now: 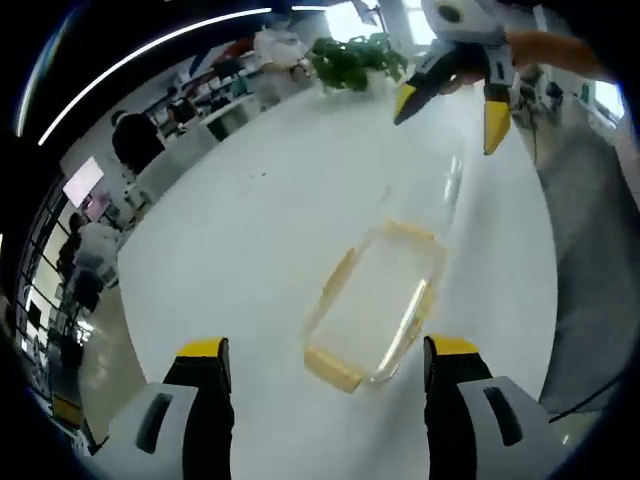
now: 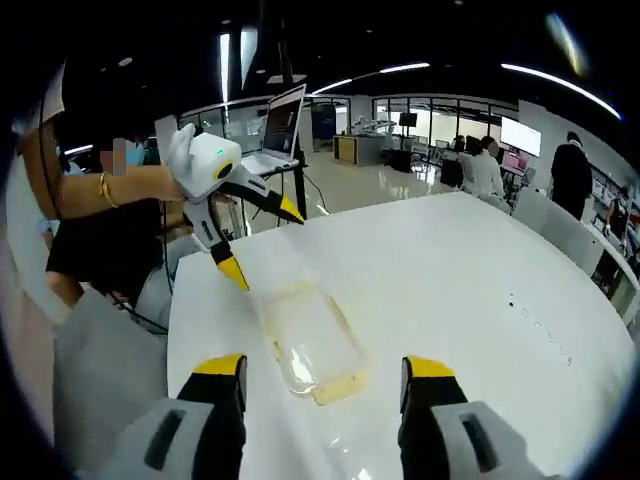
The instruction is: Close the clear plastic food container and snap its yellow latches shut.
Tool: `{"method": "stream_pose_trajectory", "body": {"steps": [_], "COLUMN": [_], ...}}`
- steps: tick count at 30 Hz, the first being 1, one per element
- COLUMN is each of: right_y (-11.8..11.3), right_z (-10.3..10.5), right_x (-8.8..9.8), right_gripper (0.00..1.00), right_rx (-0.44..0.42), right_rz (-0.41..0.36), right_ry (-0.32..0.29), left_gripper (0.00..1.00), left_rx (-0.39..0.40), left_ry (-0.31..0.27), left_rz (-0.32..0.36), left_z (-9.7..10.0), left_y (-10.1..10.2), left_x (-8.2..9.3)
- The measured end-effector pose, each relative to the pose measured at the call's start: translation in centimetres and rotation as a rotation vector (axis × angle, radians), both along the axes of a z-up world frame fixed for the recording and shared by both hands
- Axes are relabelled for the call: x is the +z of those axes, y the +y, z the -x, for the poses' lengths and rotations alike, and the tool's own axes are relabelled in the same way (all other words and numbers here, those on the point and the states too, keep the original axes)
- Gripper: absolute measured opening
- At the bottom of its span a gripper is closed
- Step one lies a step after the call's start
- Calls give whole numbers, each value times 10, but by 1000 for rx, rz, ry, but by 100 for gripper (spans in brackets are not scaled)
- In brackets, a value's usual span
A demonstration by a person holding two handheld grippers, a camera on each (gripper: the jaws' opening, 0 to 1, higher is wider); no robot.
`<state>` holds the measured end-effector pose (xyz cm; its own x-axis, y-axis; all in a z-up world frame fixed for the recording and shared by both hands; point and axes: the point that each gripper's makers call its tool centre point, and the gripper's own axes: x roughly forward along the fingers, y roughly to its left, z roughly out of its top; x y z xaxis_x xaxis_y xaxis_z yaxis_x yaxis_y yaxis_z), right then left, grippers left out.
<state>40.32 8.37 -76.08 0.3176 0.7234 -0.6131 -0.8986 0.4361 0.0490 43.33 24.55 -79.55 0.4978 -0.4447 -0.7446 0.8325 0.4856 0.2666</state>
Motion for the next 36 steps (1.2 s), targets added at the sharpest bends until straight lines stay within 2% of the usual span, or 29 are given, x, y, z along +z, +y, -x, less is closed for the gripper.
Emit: {"method": "stream_pose_trajectory", "body": {"steps": [5,9,16,21,25,27,28,32,36], "right_y": [3,3,7,10,14,20,21,19,18], "right_z": [0,-3,-7,-4,-3,-2,-4,-8,-8], "right_x": [-9,-19,-34,-54,-60,-58,-58,-67,-76], "right_gripper": [61,61,61,61,60,60,59,59,59], "right_rx": [34,60,106,192,219,202,198,226,242], "right_rz": [28,71,108,183,184,118,114,161,179], "right_ry": [13,12,28,30,47,100,103,79,87], "left_gripper": [77,74,74,73,73,72,72,71,69], "left_rx": [-46,-56,-154,-180,-203,-213,-218,-236,-241], "left_ry": [12,22,44,81,98,105,109,135,148], "left_rz": [-36,-12,-67,-89,-116,-125,-128,-120,-115], "left_z": [-4,-10,-11,-10,-8,-8,-8,-7,-10], "left_y": [3,3,3,5,7,7,8,6,5], "left_x": [-8,-14,-26,-36,-42,-45,-46,-51,-55]}}
